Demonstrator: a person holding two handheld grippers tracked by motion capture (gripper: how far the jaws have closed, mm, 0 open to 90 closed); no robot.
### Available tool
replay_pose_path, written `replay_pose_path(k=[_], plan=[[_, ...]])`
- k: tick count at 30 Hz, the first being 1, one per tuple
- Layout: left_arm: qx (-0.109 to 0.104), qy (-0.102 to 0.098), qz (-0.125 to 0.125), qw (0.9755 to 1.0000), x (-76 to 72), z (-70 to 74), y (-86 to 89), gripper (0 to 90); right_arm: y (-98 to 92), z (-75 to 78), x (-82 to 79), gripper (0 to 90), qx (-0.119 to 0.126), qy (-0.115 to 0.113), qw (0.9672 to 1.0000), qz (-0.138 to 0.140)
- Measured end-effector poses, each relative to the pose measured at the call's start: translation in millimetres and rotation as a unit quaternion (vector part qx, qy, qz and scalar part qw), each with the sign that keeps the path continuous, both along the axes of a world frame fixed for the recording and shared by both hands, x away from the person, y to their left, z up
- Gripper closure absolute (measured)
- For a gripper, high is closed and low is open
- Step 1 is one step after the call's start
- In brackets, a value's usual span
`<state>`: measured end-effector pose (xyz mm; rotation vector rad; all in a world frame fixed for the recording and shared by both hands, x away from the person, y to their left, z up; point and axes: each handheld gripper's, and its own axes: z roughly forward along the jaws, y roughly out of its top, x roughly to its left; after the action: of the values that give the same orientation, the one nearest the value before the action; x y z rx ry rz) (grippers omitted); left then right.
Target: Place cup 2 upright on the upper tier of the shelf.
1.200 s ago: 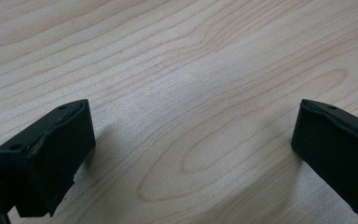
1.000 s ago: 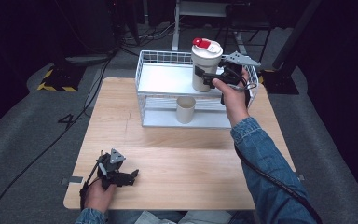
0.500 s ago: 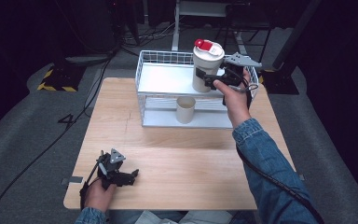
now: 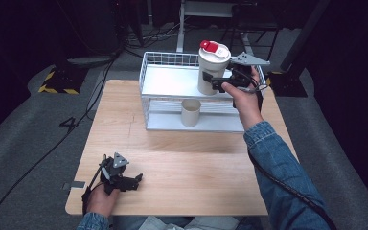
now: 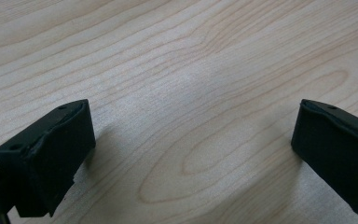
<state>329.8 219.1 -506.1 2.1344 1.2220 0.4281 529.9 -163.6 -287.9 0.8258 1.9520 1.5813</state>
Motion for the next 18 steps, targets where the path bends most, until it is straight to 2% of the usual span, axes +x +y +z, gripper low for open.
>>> replay_pose_path(k=[2, 8, 13, 18], plan=[[0.000, 0.000, 0.000, 1.0000, 0.0, 0.0, 0.0, 0.0, -3.1, 2.9, -2.1, 8.8, 0.004, 0.000, 1.0000, -0.004], [0.001, 0.000, -0.001, 1.0000, 0.2, 0.1, 0.0, 0.0, -11.6, 11.6, -13.2, 3.8, -0.010, 0.001, 0.9999, -0.009], [0.001, 0.001, 0.000, 1.0000, 0.5, 0.1, -0.4, 0.0, -18.9, 17.1, -20.1, 3.6, -0.020, -0.002, 0.9997, -0.010], [0.003, -0.002, -0.003, 1.0000, 2.0, 0.2, 0.0, 0.0, -32.6, 24.2, -34.3, 3.6, -0.027, -0.005, 0.9996, -0.003]])
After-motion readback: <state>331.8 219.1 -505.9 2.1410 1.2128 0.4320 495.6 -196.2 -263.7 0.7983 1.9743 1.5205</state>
